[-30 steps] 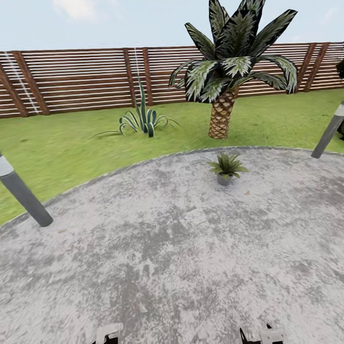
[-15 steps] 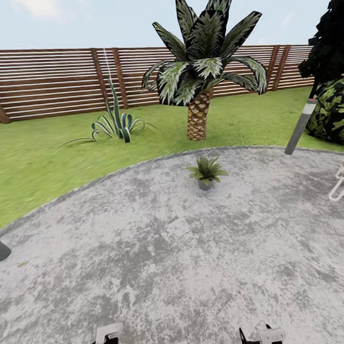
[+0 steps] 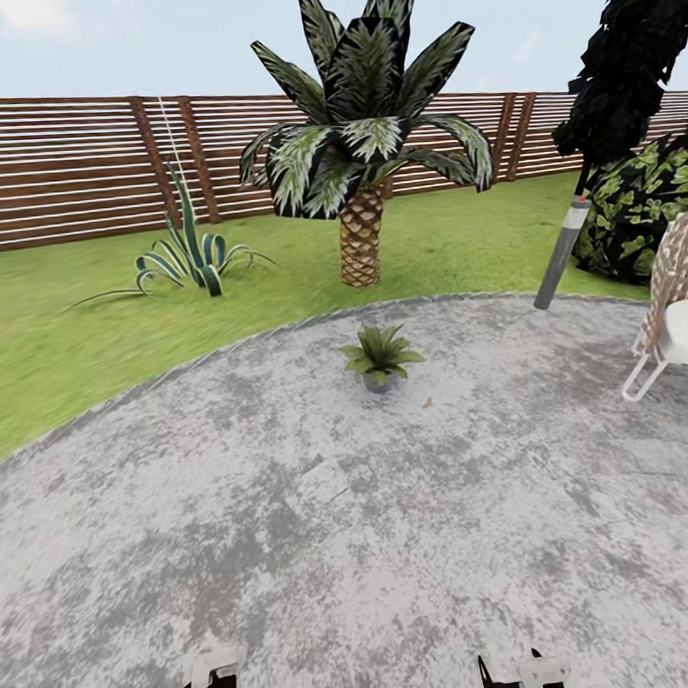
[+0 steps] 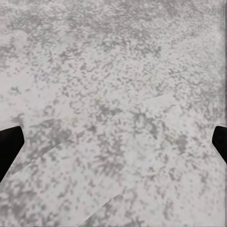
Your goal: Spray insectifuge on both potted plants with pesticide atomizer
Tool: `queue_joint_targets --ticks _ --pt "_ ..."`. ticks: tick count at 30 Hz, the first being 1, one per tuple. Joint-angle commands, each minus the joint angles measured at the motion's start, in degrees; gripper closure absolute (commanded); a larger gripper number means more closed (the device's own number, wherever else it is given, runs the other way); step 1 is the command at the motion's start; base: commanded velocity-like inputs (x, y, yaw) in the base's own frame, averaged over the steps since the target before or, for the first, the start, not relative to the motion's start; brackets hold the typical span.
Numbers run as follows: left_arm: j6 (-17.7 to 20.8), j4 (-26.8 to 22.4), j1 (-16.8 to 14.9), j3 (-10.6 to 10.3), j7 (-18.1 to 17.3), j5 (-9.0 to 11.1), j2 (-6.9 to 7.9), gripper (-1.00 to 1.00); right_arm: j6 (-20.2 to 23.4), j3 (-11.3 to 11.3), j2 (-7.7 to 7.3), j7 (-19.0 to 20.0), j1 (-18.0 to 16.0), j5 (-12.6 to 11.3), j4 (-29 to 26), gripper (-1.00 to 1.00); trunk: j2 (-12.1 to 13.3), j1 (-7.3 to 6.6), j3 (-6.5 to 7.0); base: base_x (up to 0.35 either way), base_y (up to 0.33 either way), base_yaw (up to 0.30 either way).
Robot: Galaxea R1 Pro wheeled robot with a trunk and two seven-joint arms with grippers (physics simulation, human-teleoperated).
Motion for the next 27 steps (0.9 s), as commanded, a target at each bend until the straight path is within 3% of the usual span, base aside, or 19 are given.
queue_joint_targets --ticks 1,23,27 --pt "-0.19 0.03 -0.03 -0.38 0.15 0.49 0.01 1.00 -0.06 0.51 0.00 -0.33 -0.01 -0.23 -0.02 -1.00 -0.01 0.02 -0.04 0.280 -0.166 -0.003" --pt "-0.18 0.03 -0.03 -0.37 0.19 0.49 0.01 1.00 -0.06 0.42 -0.09 -0.45 -0.01 -0.32 -0.02 -1.00 -0.01 0.02 -0.04 0.279 -0.166 -0.001" --pt "-0.10 0.03 -0.03 -0.39 0.10 0.49 0.01 1.00 -0.06 0.44 -0.09 -0.42 -0.01 -0.32 -0.02 -1.00 -0.01 0.02 -0.04 0.279 -0.166 -0.175"
